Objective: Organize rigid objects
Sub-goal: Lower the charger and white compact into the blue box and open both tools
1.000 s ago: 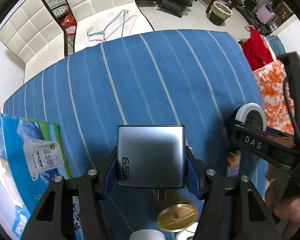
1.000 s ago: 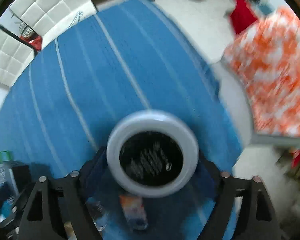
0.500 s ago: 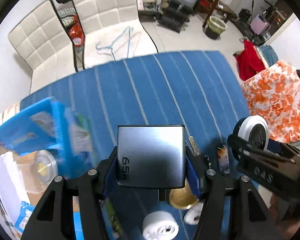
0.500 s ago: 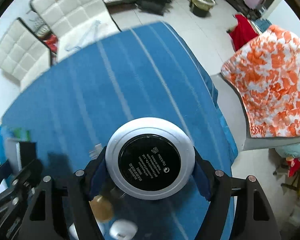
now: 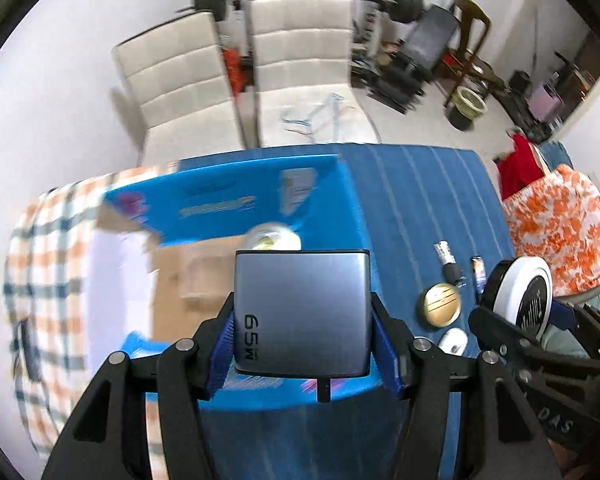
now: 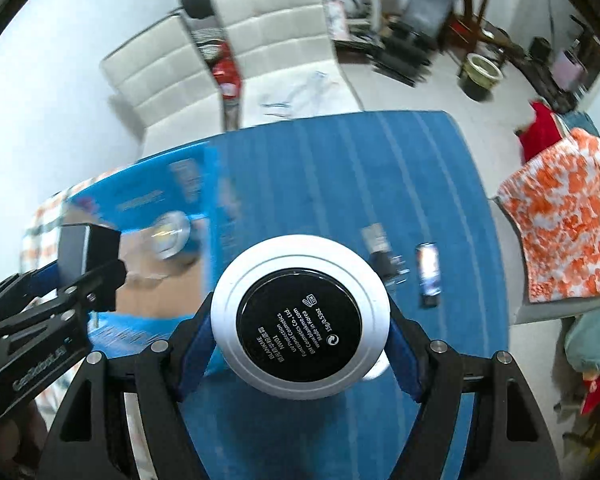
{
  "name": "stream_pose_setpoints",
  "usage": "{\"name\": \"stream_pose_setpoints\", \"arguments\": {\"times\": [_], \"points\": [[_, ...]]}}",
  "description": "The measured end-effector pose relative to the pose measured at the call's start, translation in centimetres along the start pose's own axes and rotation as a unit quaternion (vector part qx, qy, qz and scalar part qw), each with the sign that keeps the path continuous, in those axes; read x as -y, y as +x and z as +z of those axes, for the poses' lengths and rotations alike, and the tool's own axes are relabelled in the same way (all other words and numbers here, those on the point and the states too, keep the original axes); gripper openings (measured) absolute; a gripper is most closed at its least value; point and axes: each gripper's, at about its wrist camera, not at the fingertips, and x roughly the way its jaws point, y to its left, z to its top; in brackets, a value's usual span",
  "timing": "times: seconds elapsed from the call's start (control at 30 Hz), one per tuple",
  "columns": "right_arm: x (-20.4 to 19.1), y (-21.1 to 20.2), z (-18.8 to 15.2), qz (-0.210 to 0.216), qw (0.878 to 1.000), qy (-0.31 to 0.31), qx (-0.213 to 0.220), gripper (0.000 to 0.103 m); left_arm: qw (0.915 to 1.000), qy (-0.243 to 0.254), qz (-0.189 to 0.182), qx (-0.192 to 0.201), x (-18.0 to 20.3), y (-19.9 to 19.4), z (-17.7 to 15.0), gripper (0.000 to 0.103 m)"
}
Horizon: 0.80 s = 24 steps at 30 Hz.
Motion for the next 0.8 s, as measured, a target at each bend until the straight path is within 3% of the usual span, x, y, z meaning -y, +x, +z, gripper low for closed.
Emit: {"name": "stream_pose_setpoints", "arguments": {"times": [0.27, 0.47, 0.67, 0.8], "points": [[-8.0, -3.6, -3.1, 0.038, 0.998, -0.043, 0.011, 0.077, 0.9989, -0.035, 0.026, 0.020, -5.8, -5.3, -3.9, 0.057], [-12.0, -5.6, -4.4, 0.053, 0.996, -0.064, 0.019, 0.077, 0.9980, -0.051, 0.021, 0.032, -8.4, -7.0, -5.3, 0.057], [-13.7, -3.5, -3.3, 0.058, 0.996, -0.062, 0.005, 0.077, 0.9979, -0.058, 0.017, 0.024, -11.2, -5.4, -4.9, 0.057], [-14.1, 1.3, -1.4, 0.054, 0.997, -0.048, -0.025, 0.077, 0.9974, -0.071, 0.013, 0.001, -13.6, -1.5, -3.4, 0.057]]}}
